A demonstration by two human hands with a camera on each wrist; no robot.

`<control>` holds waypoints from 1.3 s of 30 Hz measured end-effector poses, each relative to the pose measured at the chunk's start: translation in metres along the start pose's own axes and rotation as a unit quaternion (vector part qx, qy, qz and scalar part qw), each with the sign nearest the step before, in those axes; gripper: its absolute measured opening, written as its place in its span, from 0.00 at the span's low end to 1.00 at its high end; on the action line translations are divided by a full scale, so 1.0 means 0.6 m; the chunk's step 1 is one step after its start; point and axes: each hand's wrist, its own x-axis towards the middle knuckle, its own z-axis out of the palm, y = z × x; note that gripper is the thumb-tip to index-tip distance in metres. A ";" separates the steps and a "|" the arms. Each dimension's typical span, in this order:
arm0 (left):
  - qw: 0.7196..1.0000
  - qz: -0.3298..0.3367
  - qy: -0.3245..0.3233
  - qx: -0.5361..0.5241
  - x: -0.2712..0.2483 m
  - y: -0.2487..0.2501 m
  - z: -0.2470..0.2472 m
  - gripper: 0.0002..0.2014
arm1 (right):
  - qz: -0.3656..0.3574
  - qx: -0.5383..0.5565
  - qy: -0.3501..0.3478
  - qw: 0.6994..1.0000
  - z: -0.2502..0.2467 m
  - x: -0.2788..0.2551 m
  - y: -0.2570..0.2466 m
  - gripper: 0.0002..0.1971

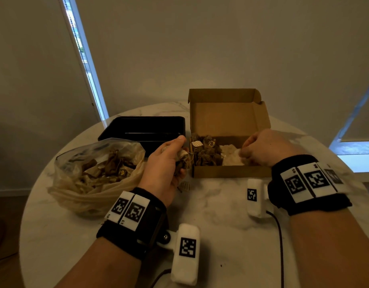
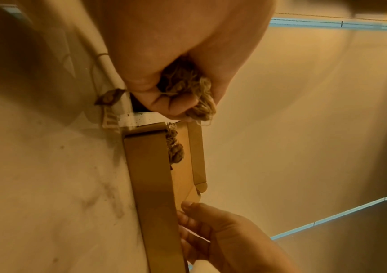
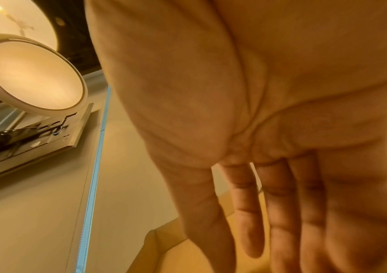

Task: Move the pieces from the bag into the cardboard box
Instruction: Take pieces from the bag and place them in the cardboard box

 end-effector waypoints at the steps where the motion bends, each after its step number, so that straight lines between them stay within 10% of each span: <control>1: 1.000 -0.002 -0.001 0.001 0.000 0.000 0.000 0.13 | -0.012 -0.004 0.015 1.000 -0.003 -0.002 -0.001 0.05; 9: 0.999 -0.030 -0.004 -0.013 -0.007 0.004 0.002 0.17 | -0.033 -0.119 -0.070 0.990 0.010 -0.002 0.002 0.21; 13: 0.999 -0.035 -0.006 -0.020 -0.007 0.006 0.002 0.19 | -0.149 -0.034 -0.016 0.988 -0.002 -0.021 -0.005 0.15; 19: 0.999 -0.039 -0.028 -0.023 -0.007 0.005 0.004 0.19 | -0.291 0.047 -0.118 0.948 0.022 -0.058 -0.043 0.07; 39: 0.994 -0.072 -0.078 -0.033 -0.006 0.002 -0.002 0.17 | -0.280 0.369 0.013 0.886 0.023 -0.050 -0.053 0.06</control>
